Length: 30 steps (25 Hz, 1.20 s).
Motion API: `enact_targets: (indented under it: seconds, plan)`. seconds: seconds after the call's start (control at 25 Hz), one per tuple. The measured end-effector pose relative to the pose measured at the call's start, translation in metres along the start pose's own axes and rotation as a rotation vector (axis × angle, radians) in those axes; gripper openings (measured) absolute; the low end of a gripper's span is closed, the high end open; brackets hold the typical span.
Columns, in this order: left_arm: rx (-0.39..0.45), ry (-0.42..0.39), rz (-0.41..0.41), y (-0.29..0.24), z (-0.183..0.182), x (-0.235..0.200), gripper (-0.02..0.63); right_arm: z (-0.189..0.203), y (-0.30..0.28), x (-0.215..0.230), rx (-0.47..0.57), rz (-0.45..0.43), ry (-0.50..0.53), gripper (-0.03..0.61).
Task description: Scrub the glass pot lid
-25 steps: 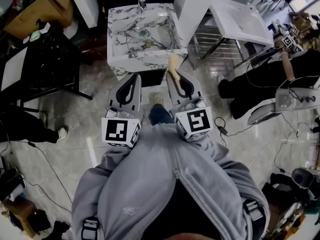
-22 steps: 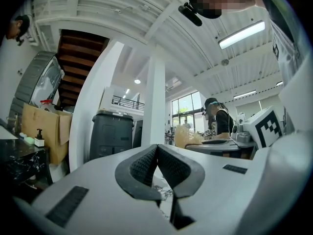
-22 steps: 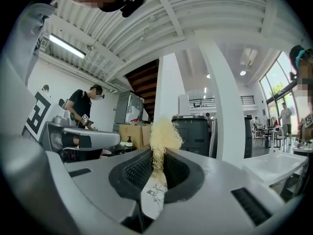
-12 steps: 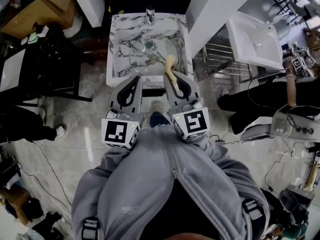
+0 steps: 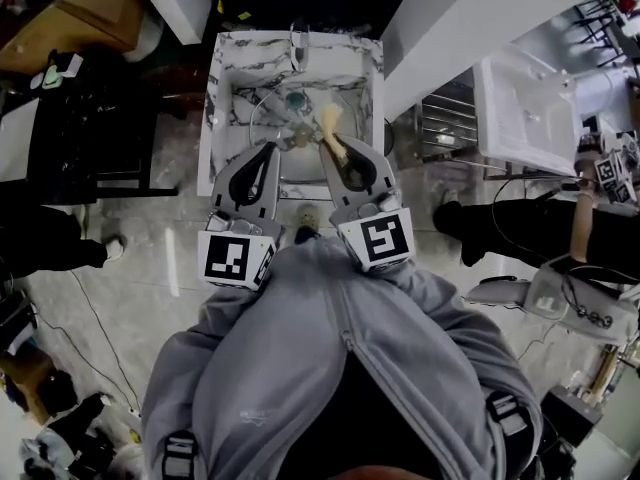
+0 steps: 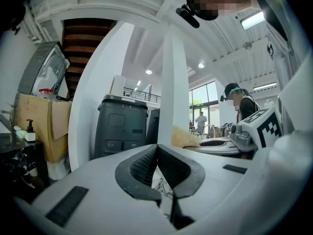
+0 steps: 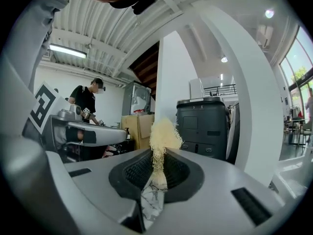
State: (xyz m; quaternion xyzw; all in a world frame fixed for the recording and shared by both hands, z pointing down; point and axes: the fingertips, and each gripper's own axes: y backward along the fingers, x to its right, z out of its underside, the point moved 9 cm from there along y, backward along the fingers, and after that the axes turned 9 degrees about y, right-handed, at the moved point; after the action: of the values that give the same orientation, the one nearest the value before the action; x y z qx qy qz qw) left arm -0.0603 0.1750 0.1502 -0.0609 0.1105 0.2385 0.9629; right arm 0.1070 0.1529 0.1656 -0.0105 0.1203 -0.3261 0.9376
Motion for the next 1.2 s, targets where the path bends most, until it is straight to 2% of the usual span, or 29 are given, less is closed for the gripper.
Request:
enact_targets:
  seconds: [0.24, 0.68, 1.0, 1.2]
  plan:
    - [0.001, -0.009, -0.012, -0.019, 0.002, -0.002, 0.017, 0.005, -0.01, 0.016, 0.013, -0.02, 0.003, 0.052]
    - [0.011, -0.017, 0.01, -0.022, -0.001, -0.005, 0.017, -0.005, -0.007, 0.025, 0.028, 0.011, 0.035, 0.052]
    - [-0.034, -0.027, 0.058, -0.042, -0.01, -0.012, 0.017, -0.007, -0.018, 0.029, 0.008, 0.047, 0.019, 0.052]
    - [-0.073, -0.005, 0.07, -0.056, -0.006, -0.026, 0.017, 0.003, -0.032, 0.028, -0.043, 0.048, -0.017, 0.052]
